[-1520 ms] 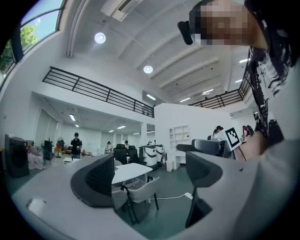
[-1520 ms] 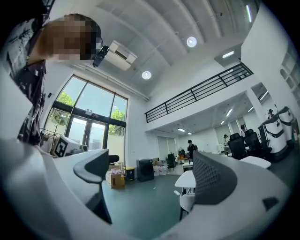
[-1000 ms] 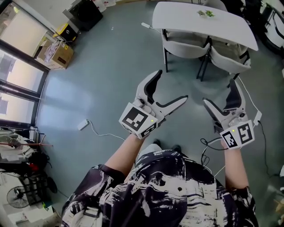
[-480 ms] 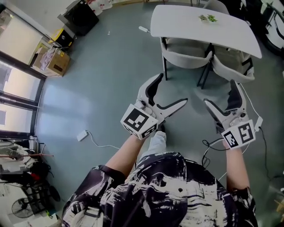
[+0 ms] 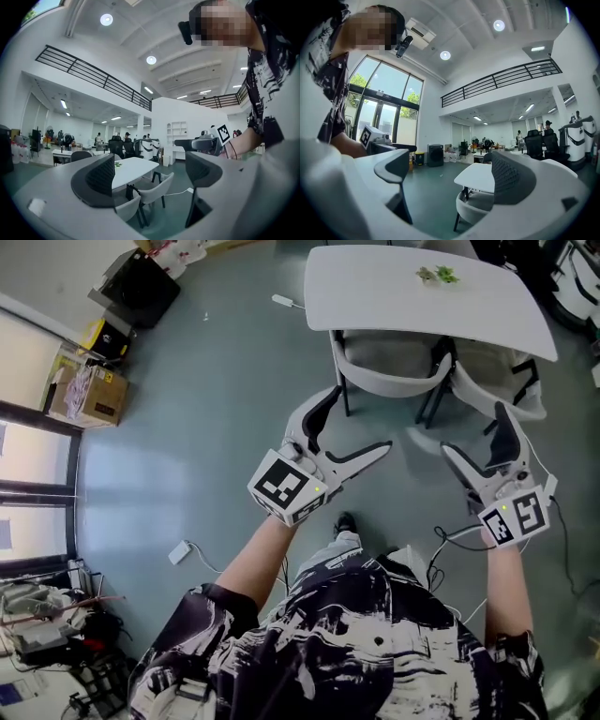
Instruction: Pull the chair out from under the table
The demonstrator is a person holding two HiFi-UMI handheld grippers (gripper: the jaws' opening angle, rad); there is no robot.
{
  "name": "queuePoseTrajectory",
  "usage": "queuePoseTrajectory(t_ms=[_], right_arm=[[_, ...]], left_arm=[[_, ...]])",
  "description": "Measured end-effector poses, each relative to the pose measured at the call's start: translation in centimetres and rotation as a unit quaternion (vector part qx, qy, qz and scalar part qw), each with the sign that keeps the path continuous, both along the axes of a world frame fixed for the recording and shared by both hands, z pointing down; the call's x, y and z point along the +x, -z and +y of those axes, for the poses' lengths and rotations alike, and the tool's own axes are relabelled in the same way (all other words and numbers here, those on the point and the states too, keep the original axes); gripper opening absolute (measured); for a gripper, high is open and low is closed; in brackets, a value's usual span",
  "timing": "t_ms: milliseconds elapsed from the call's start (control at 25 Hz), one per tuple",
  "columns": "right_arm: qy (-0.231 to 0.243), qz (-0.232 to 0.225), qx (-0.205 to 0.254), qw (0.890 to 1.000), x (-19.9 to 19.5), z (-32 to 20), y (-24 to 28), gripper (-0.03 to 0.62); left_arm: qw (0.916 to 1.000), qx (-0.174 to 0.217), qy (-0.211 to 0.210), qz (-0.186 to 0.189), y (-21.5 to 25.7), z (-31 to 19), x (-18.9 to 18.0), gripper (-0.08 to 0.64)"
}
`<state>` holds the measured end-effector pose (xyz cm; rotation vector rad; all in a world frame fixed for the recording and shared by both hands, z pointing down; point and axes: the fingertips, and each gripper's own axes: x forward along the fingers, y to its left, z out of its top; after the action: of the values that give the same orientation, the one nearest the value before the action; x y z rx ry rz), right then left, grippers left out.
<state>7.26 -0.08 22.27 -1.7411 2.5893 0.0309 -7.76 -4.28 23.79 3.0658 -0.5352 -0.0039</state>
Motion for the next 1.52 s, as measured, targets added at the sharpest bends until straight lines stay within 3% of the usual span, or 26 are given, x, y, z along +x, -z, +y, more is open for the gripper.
queuePoseTrajectory(t_ms=[160,400,680,880,1000,1080,1160,1280,1400,1520], right_arm=[[0.003,-0.002,-0.006,1.0,2.6,-1.9,-0.9,0.499],[0.053,-0.007,-0.009,0.999,6.9,-4.8,-1.8,0.499],[0.115,0.025,-0.027,0.993,8.8,-8.9,-2.9,0.499],[0.144,0.071,-0.063,0.985,8.8,-11.4,-7.1,0.499],[0.172,0.107,-0.084,0.976,8.8,-13.3,-10.9,0.499],[0.191,0.152,-0.112,0.963,9.0,-14.8,-14.4,0.499],[0.208,0.216,-0.154,0.941,9.5,-16.2,-19.0,0.499],[0.234,0.293,-0.196,0.906,10.2,-18.6,-25.9,0.499],[0.261,0.362,-0.23,0.865,11.5,-21.1,-32.9,0.498],[0.286,0.426,-0.258,0.818,12.8,-22.8,-39.0,0.497]], left_arm=[[1.0,-0.005,0.003,-0.002,-0.8,-2.4,2.5,0.449],[0.9996,0.006,0.023,-0.014,-1.1,-4.1,8.1,0.449],[0.9984,0.016,0.044,-0.032,-0.8,-6.4,9.7,0.449],[0.996,0.027,0.0,-0.085,-4.7,-8.9,9.5,0.449],[0.9873,0.042,-0.043,-0.147,-9.3,-11.4,9.6,0.448],[0.9782,0.046,-0.069,-0.19,-12.9,-13.7,9.7,0.448],[0.9655,0.048,-0.092,-0.239,-17.1,-16.2,9.9,0.448],[0.9374,0.049,-0.128,-0.32,-24.6,-19.3,9.9,0.448],[0.9114,0.055,-0.155,-0.377,-31.1,-22.1,9.8,0.446],[0.8976,0.064,-0.179,-0.398,-35.6,-24.0,10.6,0.437]])
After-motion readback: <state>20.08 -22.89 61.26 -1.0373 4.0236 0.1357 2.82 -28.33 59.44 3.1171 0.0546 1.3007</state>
